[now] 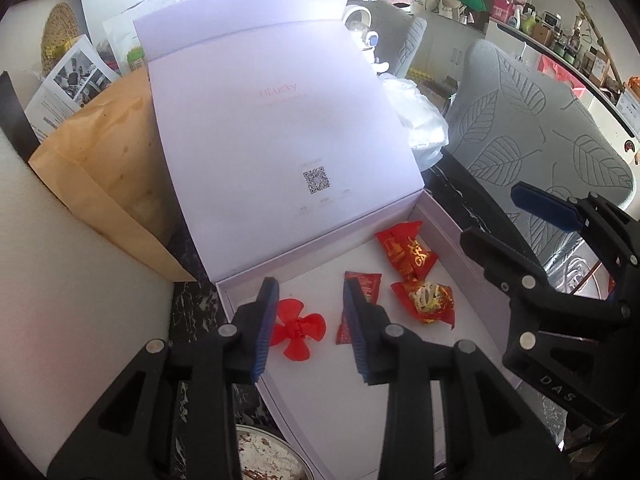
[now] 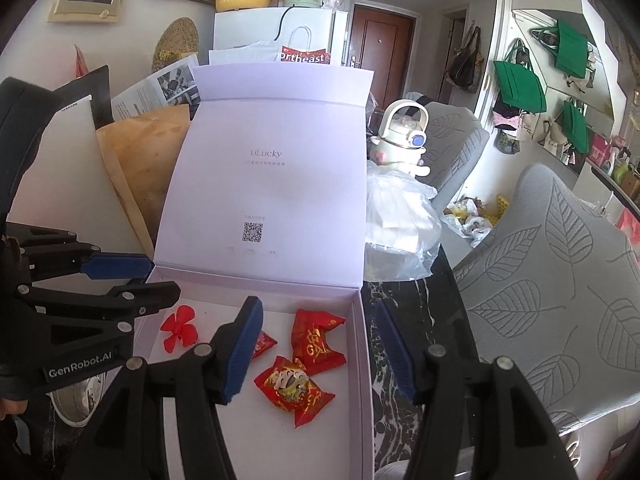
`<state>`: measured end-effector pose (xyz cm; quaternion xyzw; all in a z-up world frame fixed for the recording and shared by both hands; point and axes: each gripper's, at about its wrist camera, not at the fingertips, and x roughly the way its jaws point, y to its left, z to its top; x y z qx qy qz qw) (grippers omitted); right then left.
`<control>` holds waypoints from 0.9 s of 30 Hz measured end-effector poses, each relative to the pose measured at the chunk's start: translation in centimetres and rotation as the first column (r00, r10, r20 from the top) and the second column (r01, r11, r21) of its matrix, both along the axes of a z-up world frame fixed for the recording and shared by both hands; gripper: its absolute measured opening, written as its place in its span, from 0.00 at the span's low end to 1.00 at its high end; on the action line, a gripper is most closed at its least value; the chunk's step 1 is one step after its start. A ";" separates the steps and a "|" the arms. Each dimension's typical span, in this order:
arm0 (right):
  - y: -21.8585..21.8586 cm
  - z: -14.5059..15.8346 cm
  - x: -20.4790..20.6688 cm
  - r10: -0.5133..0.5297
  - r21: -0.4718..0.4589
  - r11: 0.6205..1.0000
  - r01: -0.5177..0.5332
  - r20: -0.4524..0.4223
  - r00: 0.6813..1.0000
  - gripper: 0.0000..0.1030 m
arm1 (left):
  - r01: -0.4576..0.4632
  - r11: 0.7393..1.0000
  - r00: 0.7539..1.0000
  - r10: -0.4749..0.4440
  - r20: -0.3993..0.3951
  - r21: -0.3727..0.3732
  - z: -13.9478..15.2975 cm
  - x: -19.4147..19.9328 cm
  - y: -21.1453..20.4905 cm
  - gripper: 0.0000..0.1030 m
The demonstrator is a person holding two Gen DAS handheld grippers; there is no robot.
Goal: Organize objects
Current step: 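Open the right gripper to drop the bag while the left gripper releases the strip into the box, then withdraw both grippers from the box toward the items on the table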
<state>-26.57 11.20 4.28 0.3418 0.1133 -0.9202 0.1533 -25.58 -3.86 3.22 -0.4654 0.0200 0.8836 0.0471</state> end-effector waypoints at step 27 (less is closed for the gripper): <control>2.6 6.7 11.0 -0.030 -0.026 0.999 0.027 -0.113 0.993 0.65 | -0.048 0.999 0.990 0.046 -0.131 -0.012 6.9 9.6 0.5 0.65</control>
